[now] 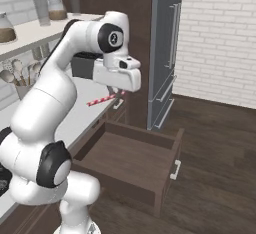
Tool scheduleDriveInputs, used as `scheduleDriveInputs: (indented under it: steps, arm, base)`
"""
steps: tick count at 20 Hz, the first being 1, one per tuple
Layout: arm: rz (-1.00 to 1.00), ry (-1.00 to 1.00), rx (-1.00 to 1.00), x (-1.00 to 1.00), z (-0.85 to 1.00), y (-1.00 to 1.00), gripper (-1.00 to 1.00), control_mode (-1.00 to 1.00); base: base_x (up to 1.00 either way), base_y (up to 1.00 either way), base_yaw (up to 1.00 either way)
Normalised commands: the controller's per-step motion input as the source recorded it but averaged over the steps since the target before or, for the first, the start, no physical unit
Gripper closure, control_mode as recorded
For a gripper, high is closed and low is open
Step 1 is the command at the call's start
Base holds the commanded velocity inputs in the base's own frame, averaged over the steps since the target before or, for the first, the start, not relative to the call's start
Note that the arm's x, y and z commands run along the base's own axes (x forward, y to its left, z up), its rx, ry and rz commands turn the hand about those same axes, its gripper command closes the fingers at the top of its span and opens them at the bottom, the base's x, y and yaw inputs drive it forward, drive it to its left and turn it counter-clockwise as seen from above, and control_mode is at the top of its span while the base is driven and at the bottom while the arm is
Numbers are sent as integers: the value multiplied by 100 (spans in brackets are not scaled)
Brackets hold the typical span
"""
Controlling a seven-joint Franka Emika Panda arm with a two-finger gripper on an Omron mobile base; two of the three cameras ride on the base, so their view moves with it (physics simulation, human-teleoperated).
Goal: Take a straw from the drawer in front and place it inside the glass cup on the dining counter.
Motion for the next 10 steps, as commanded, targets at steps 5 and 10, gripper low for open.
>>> scheduleDriveInputs:
  steps: [5,10]
  arm:
    - [29,3,0,-55,2,37,100,-100]
    - [14,-18,0,-47,0,40,100,-100]
  base:
    - [0,0,0]
    - [0,0,0]
